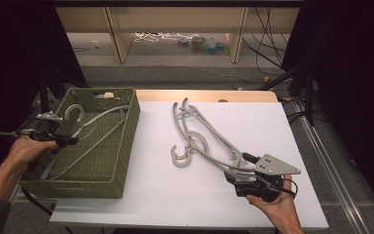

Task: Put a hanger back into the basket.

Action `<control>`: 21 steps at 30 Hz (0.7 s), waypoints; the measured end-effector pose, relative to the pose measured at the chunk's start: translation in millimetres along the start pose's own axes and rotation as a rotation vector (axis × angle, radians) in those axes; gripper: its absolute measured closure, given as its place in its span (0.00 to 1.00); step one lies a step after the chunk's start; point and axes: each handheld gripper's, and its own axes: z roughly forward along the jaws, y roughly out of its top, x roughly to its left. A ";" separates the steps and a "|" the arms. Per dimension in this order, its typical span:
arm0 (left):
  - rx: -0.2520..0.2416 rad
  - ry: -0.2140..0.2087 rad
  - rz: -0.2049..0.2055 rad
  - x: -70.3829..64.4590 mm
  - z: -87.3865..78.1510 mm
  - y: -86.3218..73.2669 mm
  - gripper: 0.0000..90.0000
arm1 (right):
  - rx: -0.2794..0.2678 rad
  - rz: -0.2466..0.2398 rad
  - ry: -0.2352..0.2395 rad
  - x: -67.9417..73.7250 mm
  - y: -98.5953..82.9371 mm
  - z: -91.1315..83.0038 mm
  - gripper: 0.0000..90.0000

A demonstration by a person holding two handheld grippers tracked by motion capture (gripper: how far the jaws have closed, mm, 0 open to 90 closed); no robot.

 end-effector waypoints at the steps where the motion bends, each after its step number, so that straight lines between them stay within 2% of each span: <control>1: 0.014 0.000 0.009 0.6 2.9 0.6 0.88 | -0.003 0.001 -0.003 0.0 0.0 0.0 0.19; 2: 0.018 0.016 0.001 0.2 5.2 0.0 0.88 | -0.011 0.001 -0.008 0.0 -0.1 0.4 0.19; 6: 0.009 0.025 -0.040 5.1 5.6 -3.6 0.88 | -0.009 0.005 -0.007 -0.3 -0.3 -0.2 0.19; 9: -0.007 0.038 -0.074 8.2 6.5 -7.2 0.87 | -0.012 0.001 -0.010 -0.5 -0.3 0.1 0.19; 10: -0.025 0.048 -0.098 8.0 7.4 -8.1 0.86 | -0.009 0.004 -0.006 -0.1 -0.3 0.0 0.19; 12: -0.003 0.057 -0.090 10.4 5.9 -8.9 0.85 | -0.008 0.006 -0.004 0.3 -0.4 0.1 0.19; 14: -0.017 0.091 -0.125 11.1 5.8 -10.1 0.80 | 0.001 0.006 0.001 0.1 -0.5 0.0 0.19; 16: -0.005 0.098 -0.127 14.0 3.4 -11.6 0.79 | 0.007 0.005 0.002 -0.4 -1.2 0.8 0.19; 18: -0.027 0.105 -0.159 14.4 2.0 -13.3 0.78 | 0.009 0.003 0.003 -0.4 -1.7 1.2 0.19; 20: -0.024 0.118 -0.159 15.0 0.3 -14.1 0.74 | 0.010 0.006 0.003 -0.2 -1.7 1.5 0.19; 21: -0.038 0.124 -0.162 14.8 0.5 -14.5 0.73 | 0.011 0.006 0.003 -0.2 -1.7 1.7 0.19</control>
